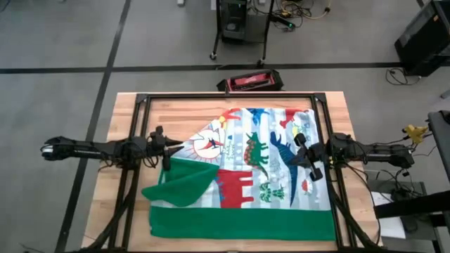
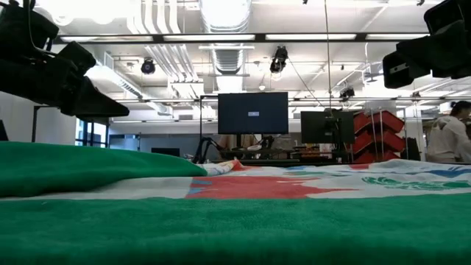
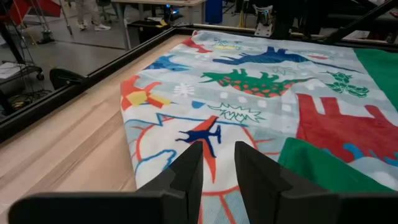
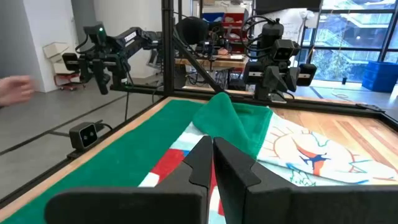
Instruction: Roll towel
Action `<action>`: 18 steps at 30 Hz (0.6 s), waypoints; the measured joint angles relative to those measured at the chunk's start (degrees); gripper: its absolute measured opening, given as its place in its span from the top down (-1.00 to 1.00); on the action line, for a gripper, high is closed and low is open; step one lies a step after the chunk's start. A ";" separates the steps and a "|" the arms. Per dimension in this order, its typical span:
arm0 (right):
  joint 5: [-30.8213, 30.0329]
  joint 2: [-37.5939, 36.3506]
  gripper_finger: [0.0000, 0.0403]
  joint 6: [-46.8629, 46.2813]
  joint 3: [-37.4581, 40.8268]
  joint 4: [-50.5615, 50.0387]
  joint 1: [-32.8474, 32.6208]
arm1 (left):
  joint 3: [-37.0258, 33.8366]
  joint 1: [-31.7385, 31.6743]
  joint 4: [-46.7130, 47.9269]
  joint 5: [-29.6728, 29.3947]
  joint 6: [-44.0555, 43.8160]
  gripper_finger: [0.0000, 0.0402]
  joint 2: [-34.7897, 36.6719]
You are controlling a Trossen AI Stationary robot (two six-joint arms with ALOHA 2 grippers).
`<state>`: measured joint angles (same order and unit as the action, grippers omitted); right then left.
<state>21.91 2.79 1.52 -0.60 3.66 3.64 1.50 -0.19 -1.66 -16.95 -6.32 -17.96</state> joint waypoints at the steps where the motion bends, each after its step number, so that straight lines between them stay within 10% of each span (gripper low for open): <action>1: -0.02 0.00 0.99 0.00 0.00 -0.02 0.00 | 0.00 -0.01 0.01 0.00 -0.01 0.62 0.00; 18: -0.02 -0.02 0.99 0.00 0.00 -0.02 0.02 | 0.00 0.00 -0.18 0.08 -8.21 0.62 0.00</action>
<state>21.89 2.77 1.52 -0.60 3.64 3.66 1.50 -0.19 -1.84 -16.87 -14.53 -17.97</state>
